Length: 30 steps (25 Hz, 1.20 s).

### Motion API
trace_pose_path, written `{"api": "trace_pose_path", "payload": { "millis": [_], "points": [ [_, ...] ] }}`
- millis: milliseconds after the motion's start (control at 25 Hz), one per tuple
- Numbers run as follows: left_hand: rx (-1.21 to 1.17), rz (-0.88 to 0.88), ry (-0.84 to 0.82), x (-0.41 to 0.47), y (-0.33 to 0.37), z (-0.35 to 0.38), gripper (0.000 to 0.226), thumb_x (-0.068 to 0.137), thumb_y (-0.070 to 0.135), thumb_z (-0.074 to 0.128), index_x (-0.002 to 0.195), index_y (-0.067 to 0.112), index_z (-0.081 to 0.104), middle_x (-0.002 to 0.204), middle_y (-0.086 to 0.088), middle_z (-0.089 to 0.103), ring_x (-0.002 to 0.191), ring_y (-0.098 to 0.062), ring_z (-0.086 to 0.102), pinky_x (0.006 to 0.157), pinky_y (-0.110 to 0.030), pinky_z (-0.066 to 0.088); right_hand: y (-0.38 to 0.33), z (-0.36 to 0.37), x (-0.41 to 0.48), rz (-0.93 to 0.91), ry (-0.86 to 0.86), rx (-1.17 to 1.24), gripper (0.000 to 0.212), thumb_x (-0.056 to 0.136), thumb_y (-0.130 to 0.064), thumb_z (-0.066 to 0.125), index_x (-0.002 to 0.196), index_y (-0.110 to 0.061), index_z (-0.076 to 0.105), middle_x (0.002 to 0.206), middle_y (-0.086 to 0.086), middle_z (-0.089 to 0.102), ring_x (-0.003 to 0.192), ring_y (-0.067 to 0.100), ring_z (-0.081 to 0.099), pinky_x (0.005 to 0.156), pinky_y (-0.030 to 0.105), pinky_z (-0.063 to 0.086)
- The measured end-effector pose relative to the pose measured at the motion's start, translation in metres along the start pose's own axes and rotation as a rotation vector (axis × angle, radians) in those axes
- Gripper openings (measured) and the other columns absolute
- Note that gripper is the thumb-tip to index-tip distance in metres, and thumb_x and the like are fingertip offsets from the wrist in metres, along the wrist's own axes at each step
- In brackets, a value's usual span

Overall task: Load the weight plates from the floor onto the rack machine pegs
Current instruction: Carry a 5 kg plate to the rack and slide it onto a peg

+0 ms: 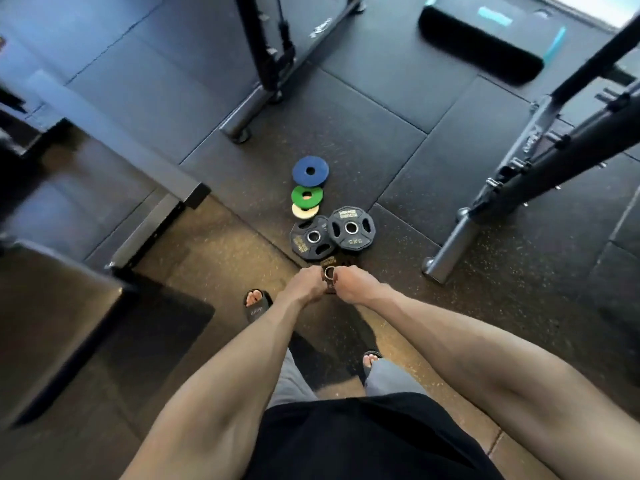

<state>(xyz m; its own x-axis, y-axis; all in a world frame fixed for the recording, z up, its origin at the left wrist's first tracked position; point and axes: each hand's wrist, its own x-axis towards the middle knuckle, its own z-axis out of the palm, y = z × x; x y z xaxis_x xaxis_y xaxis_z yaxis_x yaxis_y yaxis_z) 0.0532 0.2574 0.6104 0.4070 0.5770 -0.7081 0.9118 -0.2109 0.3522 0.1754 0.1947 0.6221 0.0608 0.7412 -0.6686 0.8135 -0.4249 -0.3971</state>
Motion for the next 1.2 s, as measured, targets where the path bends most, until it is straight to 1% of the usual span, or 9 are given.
{"api": "trace_pose_path", "payload": {
  "millis": [120,240,360,440,600,800,920,1080,1200],
  "points": [
    [0.069,0.097,-0.056,0.049,-0.022,-0.036,0.014,0.086,0.021,0.053,0.087,0.01,0.061,0.106,-0.017,0.07,0.101,-0.034,0.065,0.078,-0.035,0.048,-0.02,-0.008,0.032,0.168,0.103,0.102,0.026,0.096,-0.014,0.046,0.114,-0.007,0.062,0.117,0.017,0.068,0.11,0.035,0.065,0.084,0.037,0.05],
    [0.085,0.12,-0.086,0.086,-0.034,-0.061,0.025,0.083,0.021,0.052,0.099,0.007,0.066,0.109,-0.018,0.069,0.105,-0.034,0.064,0.085,-0.036,0.05,-0.032,-0.01,0.06,0.316,0.142,0.22,0.024,0.094,-0.018,0.046,0.11,-0.013,0.064,0.114,0.015,0.069,0.106,0.034,0.065,0.085,0.037,0.05],
    [0.095,0.12,-0.118,0.128,-0.04,-0.067,0.015,0.079,0.019,0.05,0.079,0.01,0.061,0.099,-0.018,0.071,0.096,-0.035,0.066,0.076,-0.034,0.049,-0.025,-0.006,0.096,0.371,0.158,0.284,0.023,0.095,-0.02,0.044,0.106,-0.014,0.063,0.109,0.013,0.069,0.101,0.033,0.065,0.085,0.041,0.053],
    [0.042,0.106,-0.099,0.162,-0.037,-0.06,0.013,0.08,0.016,0.05,0.074,0.01,0.06,0.095,-0.019,0.071,0.094,-0.035,0.066,0.074,-0.034,0.048,-0.006,-0.002,0.128,0.383,0.176,0.304,0.022,0.095,-0.021,0.044,0.107,-0.015,0.061,0.11,0.013,0.068,0.101,0.033,0.065,0.086,0.043,0.053],
    [-0.053,0.017,-0.045,0.246,-0.038,-0.009,0.024,0.088,0.018,0.052,0.102,0.005,0.066,0.111,-0.018,0.068,0.107,-0.035,0.062,0.088,-0.036,0.048,0.066,0.024,0.209,0.405,0.21,0.322,0.023,0.095,-0.018,0.042,0.11,-0.014,0.059,0.11,0.014,0.068,0.102,0.034,0.064,0.086,0.042,0.053],
    [-0.12,-0.133,0.016,0.383,-0.068,0.092,0.026,0.089,0.018,0.049,0.109,0.005,0.058,0.12,-0.021,0.063,0.112,-0.038,0.059,0.092,-0.038,0.046,0.184,0.091,0.338,0.444,0.271,0.29,0.025,0.096,-0.017,0.042,0.116,-0.012,0.056,0.116,0.015,0.065,0.107,0.036,0.062,0.09,0.042,0.052],
    [-0.186,-0.2,0.06,0.463,-0.085,0.142,0.03,0.092,0.019,0.05,0.116,0.001,0.049,0.125,-0.025,0.058,0.116,-0.042,0.056,0.093,-0.039,0.044,0.245,0.131,0.416,0.477,0.313,0.254,0.031,0.096,-0.017,0.043,0.126,-0.01,0.05,0.124,0.017,0.059,0.115,0.037,0.057,0.093,0.042,0.047],
    [-0.266,-0.192,0.176,0.548,-0.096,0.186,0.045,0.097,0.031,0.051,0.125,-0.003,0.038,0.127,-0.03,0.057,0.118,-0.044,0.055,0.096,-0.043,0.043,0.297,0.166,0.5,0.563,0.396,0.232,0.036,0.098,-0.02,0.043,0.133,-0.01,0.042,0.131,0.018,0.049,0.122,0.036,0.048,0.095,0.044,0.044],
    [-0.283,-0.21,0.261,0.589,-0.096,0.203,0.058,0.096,0.039,0.051,0.133,-0.001,0.033,0.126,-0.028,0.057,0.116,-0.043,0.057,0.094,-0.044,0.044,0.323,0.176,0.545,0.615,0.457,0.255,0.039,0.099,-0.021,0.041,0.136,-0.01,0.037,0.134,0.02,0.044,0.123,0.038,0.046,0.094,0.047,0.042]
  ]
}}
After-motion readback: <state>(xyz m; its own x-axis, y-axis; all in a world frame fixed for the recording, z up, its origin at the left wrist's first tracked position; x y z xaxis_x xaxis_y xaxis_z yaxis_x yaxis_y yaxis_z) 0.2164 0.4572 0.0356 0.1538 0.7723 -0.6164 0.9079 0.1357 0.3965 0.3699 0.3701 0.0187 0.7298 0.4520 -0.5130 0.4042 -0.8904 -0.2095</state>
